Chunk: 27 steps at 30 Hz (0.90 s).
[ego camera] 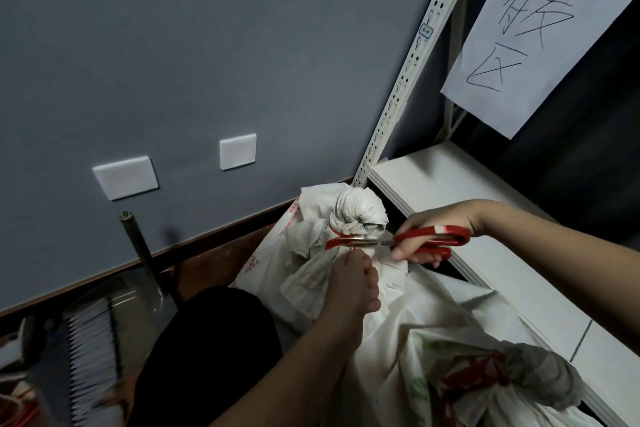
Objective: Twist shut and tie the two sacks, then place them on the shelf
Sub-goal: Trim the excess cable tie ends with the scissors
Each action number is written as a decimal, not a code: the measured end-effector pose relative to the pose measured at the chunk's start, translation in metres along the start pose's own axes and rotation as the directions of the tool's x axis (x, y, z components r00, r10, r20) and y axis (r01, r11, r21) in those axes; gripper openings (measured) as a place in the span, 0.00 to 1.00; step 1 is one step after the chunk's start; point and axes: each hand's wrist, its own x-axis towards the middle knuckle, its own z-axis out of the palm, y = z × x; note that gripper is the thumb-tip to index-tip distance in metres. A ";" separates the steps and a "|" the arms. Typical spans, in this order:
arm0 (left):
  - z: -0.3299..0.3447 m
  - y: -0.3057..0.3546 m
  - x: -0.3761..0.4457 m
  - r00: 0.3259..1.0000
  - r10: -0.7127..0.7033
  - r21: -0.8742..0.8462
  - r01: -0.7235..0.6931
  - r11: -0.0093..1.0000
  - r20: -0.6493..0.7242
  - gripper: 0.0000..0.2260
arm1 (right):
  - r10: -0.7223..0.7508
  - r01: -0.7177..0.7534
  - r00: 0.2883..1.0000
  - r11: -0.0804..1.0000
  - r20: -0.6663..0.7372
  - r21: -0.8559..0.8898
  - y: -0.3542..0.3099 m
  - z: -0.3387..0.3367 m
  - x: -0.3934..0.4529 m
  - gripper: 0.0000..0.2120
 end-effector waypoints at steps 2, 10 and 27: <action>0.000 0.001 0.000 1.000 -0.019 -0.013 0.019 1.000 -0.005 0.15 | -0.021 0.021 1.000 1.000 -0.023 0.017 0.004 -0.002 0.005 0.17; -0.003 -0.001 0.000 0.998 0.036 -0.027 -0.037 0.999 -0.053 0.16 | 0.025 -0.037 0.977 0.998 -0.210 -0.056 0.002 -0.001 0.013 0.15; -0.003 0.000 -0.002 0.997 -0.005 -0.081 -0.002 0.997 -0.080 0.16 | -0.017 -0.009 0.959 0.996 -0.284 -0.091 0.002 0.000 0.016 0.17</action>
